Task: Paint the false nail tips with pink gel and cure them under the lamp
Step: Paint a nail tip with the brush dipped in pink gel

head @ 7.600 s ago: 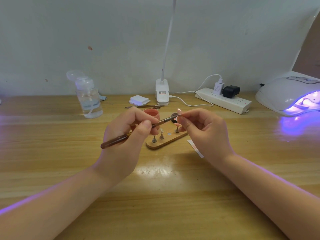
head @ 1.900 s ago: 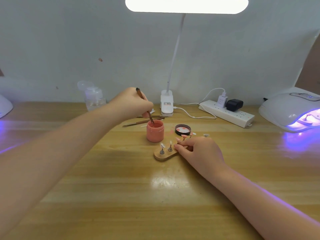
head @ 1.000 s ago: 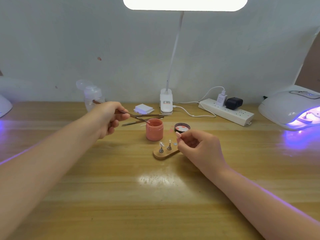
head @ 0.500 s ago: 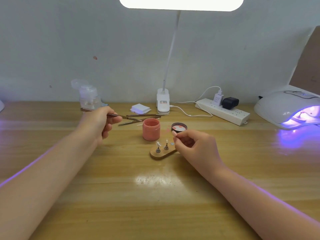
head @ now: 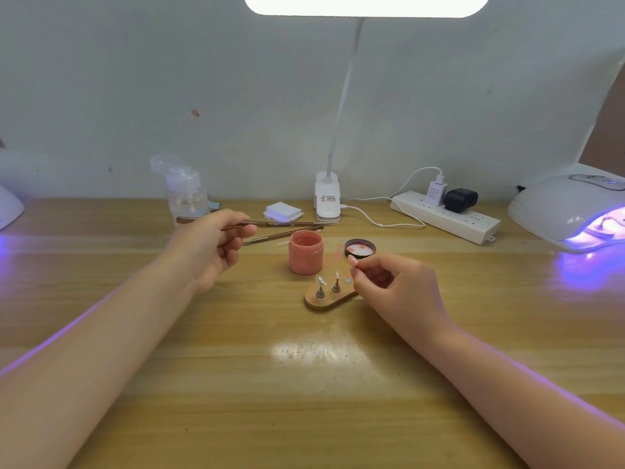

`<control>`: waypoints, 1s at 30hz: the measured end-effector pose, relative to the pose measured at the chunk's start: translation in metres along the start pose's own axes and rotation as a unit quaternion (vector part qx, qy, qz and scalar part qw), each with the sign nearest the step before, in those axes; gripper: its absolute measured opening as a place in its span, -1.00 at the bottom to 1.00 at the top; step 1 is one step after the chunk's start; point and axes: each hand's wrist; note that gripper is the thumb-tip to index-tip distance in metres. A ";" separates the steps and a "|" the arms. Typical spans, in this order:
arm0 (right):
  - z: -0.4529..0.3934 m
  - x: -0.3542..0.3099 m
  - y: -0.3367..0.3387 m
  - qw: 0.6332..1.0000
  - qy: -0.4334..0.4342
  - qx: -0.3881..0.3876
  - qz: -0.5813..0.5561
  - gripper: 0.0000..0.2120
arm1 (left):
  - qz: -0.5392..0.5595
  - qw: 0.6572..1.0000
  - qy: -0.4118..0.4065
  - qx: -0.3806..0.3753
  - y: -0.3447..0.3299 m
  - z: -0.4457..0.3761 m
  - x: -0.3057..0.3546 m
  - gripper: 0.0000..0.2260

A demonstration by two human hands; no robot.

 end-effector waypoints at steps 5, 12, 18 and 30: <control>0.001 0.000 0.000 1.000 0.008 0.000 0.001 -0.89 | -0.039 0.998 -0.043 -0.029 -0.001 0.004 -0.003 -0.91; 0.000 0.001 0.000 1.000 0.015 0.002 0.002 -0.89 | -0.042 0.998 -0.046 0.004 0.006 0.002 -0.002 -0.87; 0.000 0.003 -0.001 1.000 0.011 0.006 -0.002 -0.88 | -0.007 0.998 -0.068 0.000 -0.001 0.007 -0.001 -0.92; 0.001 0.002 0.001 1.000 0.014 -0.001 -0.001 -0.91 | 0.017 0.998 -0.058 0.037 -0.006 0.008 -0.005 -0.82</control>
Point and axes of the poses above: each hand's wrist, its own z-axis away from the middle knuckle, its own y-axis out of the back of the hand, x = y × z, and after that the axes turned 15 degrees about -z, right-handed
